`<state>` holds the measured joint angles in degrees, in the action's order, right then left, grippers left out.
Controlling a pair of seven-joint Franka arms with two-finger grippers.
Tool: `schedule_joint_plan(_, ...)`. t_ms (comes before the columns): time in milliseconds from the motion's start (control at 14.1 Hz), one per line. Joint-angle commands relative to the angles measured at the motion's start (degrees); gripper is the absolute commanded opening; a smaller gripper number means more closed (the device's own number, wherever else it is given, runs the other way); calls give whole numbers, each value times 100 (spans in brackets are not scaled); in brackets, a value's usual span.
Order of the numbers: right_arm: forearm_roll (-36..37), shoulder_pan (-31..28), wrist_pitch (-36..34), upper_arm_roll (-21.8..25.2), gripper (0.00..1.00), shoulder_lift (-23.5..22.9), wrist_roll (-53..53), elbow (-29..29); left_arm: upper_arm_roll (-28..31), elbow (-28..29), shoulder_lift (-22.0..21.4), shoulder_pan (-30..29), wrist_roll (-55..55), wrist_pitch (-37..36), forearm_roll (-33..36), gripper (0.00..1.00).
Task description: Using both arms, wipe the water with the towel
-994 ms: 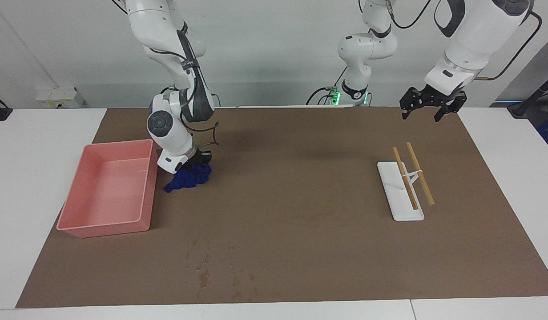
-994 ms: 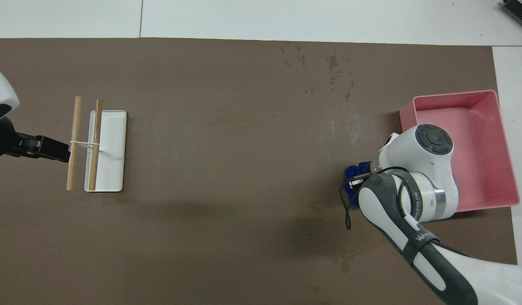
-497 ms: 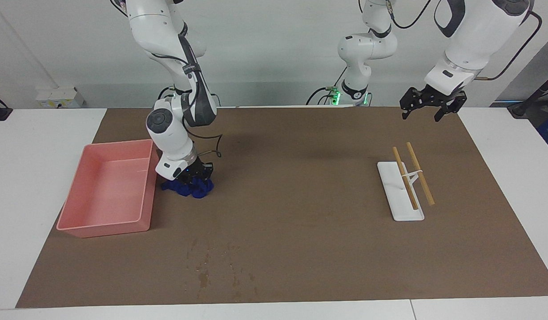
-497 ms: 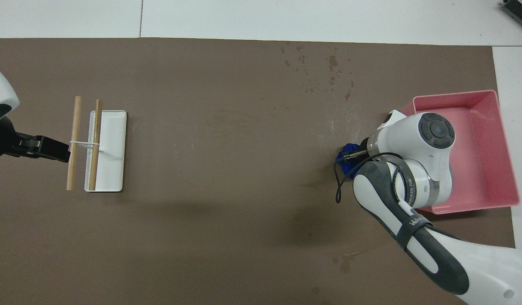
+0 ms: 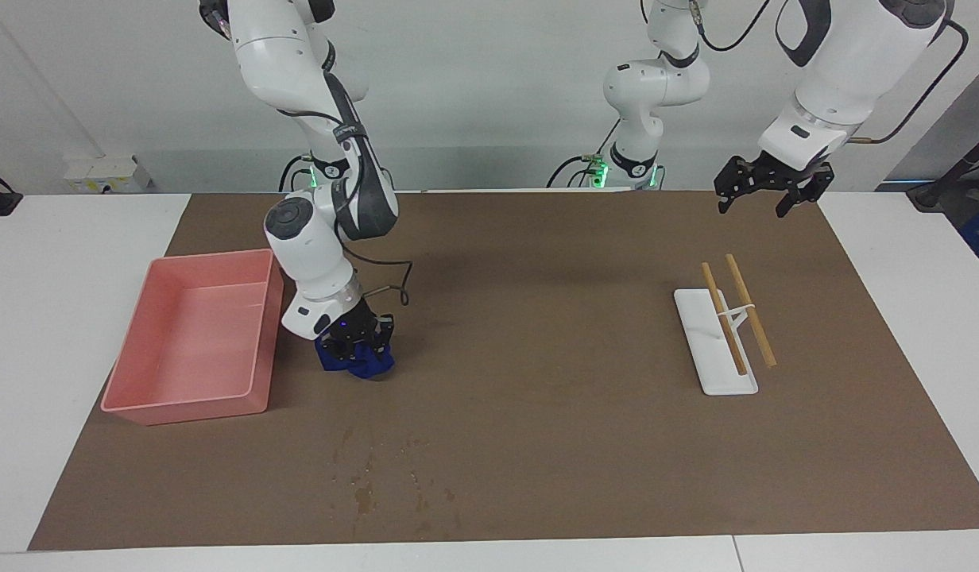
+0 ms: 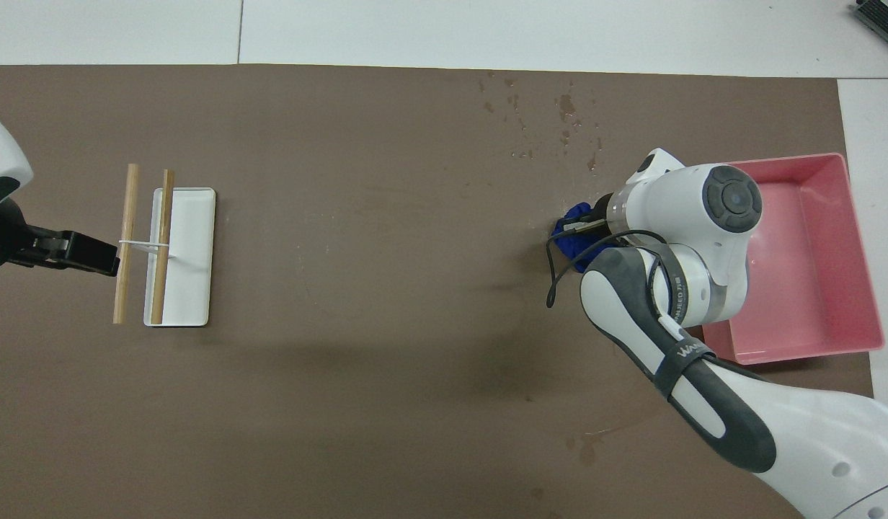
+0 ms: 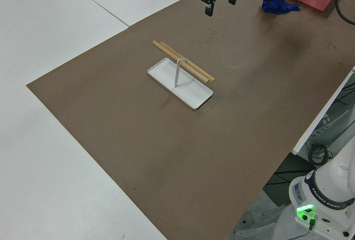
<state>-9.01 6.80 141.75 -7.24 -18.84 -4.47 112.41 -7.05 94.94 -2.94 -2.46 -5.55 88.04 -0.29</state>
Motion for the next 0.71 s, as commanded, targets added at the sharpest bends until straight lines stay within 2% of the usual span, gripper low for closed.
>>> schedule_joint_plan(0,-110,41,134,-49,0,-191,157,25,-15,24,-40,-44,-69,-59,-59,100)
schedule_joint_plan(284,-110,-38,-111,-32,0,20,157,499,-15,33,-31,-44,-69,-59,-59,100)
schedule_joint_plan(639,-92,-249,-1367,-23,0,222,104,580,-15,24,-40,-44,-69,-59,-59,100)
